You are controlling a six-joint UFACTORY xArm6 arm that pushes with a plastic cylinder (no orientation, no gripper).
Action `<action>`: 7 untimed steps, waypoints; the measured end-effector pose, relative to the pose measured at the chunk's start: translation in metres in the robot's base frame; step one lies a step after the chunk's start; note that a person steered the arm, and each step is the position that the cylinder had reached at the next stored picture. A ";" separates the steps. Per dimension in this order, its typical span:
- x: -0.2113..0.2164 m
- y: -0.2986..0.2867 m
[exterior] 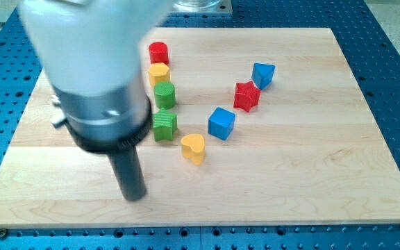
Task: Push the green star into the green circle
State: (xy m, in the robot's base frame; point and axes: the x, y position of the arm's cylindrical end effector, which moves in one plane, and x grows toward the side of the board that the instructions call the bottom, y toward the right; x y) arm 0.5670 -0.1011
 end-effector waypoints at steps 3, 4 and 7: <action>-0.090 0.052; -0.092 0.044; -0.113 0.071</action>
State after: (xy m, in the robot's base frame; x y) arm 0.4535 -0.0301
